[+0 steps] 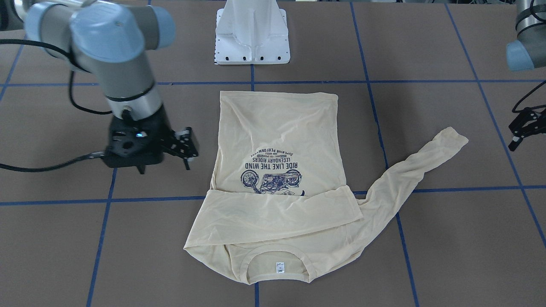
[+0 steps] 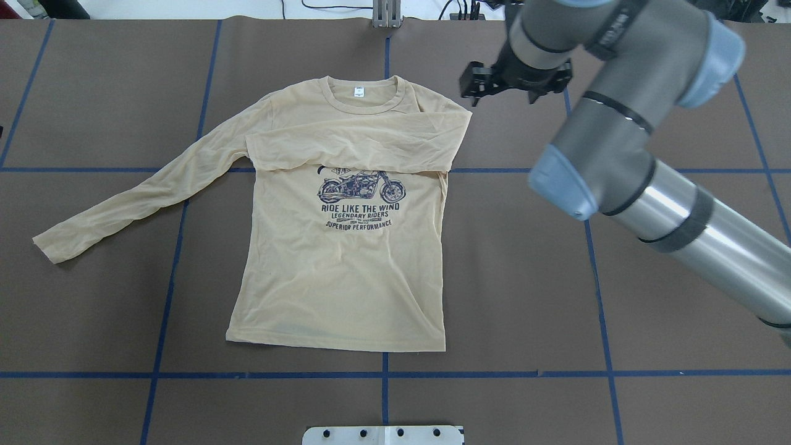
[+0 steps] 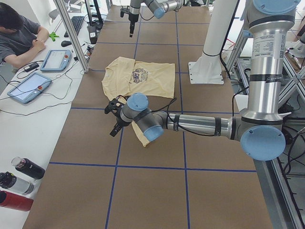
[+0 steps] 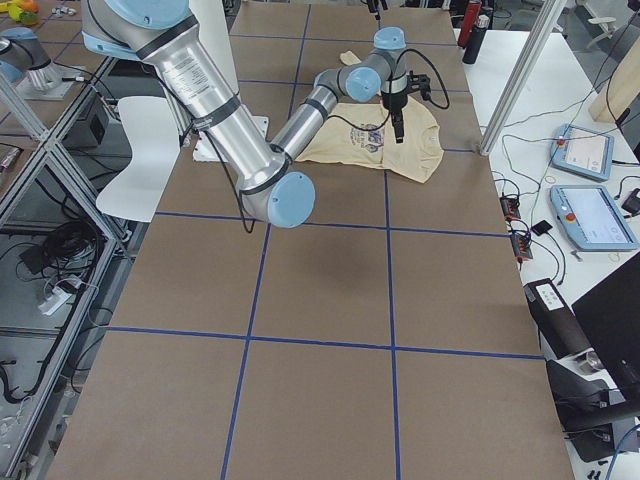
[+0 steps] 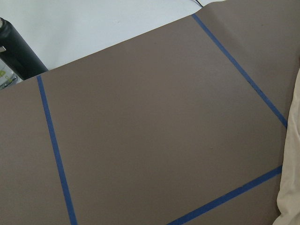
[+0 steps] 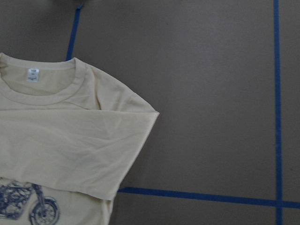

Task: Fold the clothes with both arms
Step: 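Release the sleeve and raise the right gripper away from the shirt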

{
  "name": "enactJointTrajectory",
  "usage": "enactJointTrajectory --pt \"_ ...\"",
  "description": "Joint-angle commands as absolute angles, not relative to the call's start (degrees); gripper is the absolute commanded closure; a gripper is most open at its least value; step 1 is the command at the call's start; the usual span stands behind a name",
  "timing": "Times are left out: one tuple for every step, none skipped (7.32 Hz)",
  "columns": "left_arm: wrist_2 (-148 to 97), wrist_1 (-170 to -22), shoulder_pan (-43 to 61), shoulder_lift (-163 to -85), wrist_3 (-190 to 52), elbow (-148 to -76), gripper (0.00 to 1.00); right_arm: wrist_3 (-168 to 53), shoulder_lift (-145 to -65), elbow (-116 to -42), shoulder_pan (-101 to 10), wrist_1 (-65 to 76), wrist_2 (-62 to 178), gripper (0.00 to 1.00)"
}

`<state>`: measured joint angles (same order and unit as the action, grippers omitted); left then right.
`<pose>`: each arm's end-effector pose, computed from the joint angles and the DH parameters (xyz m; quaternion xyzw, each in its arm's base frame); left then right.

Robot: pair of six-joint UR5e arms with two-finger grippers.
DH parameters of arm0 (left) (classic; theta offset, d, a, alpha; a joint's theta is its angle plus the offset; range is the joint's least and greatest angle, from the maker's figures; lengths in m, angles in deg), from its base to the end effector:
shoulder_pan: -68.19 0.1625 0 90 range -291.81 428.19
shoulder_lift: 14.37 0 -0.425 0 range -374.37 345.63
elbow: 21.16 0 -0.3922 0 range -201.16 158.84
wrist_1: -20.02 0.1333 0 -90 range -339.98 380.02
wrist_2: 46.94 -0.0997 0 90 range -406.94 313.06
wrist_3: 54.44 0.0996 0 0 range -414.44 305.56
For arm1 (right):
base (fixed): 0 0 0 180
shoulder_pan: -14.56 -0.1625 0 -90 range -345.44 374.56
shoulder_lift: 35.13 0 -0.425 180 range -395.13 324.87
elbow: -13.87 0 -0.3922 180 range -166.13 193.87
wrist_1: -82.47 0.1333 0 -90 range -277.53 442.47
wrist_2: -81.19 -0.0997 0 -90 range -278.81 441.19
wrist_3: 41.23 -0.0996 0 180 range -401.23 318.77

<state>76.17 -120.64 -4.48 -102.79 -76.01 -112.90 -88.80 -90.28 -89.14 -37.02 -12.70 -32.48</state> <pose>0.0760 -0.5086 0.5617 0.3021 0.3796 0.0902 0.8697 -0.3253 -0.5603 0.2199 0.1303 -0.3827 -0.0017 0.9147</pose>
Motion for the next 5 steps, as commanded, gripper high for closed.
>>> enactJointTrajectory --pt "75.66 -124.97 -1.96 -98.33 -76.85 -112.75 0.00 -75.65 -104.08 -98.35 -44.30 -12.10 -39.28 0.00" --pt "74.10 -127.87 -0.90 -96.13 -77.03 -112.40 0.00 -71.33 -108.30 -99.94 -46.59 -11.23 -40.53 0.00" --pt "70.95 -130.77 1.37 -94.63 -79.90 -111.44 0.00 -69.72 -111.30 -100.13 -48.26 -8.61 -42.28 0.00" --pt "68.48 -133.67 4.96 -94.44 -83.41 -109.95 0.01 -69.71 -112.81 -100.13 -48.45 -6.41 -42.65 0.00" --pt "66.80 -136.13 7.08 -94.44 -84.31 -107.50 0.02 -69.71 -113.00 -100.13 -48.54 -6.30 -42.65 0.00"
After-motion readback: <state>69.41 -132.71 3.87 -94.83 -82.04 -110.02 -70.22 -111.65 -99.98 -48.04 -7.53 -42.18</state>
